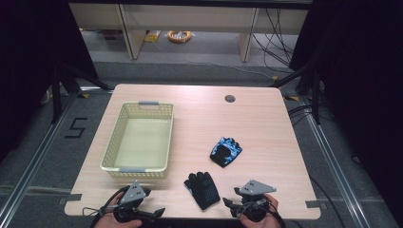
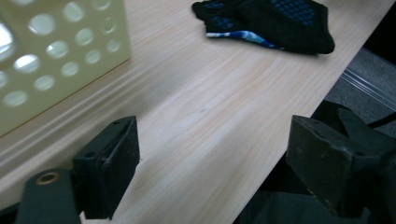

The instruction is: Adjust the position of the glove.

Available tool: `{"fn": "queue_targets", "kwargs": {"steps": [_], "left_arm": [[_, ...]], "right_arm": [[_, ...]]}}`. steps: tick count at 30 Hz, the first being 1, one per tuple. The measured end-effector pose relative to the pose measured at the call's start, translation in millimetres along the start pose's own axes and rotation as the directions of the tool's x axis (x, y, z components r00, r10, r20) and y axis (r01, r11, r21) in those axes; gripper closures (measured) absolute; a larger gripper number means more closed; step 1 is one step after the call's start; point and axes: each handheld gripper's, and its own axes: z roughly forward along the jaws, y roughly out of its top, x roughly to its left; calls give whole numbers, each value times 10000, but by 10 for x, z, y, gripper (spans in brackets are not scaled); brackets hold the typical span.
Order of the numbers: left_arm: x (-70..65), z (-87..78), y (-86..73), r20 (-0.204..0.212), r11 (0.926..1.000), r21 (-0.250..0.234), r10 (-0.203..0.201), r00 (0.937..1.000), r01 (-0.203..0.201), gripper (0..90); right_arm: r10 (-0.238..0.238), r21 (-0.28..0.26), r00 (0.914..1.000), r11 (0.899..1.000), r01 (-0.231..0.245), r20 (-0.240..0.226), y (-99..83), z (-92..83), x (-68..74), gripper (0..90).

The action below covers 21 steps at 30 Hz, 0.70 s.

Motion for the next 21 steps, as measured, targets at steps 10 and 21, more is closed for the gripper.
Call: {"fn": "queue_targets", "kwargs": {"steps": [10,21], "left_arm": [[-113,192,354,139,9892,-239,1453,9893,-1449,392],[-250,507,684,306,9767,-107,2147,9762,-2145,495]], "right_arm": [[-360,188,9988,9992,367,-336,65,111,86,540],[-39,581,9992,9983,62,-387,112,248,126,551]]}}
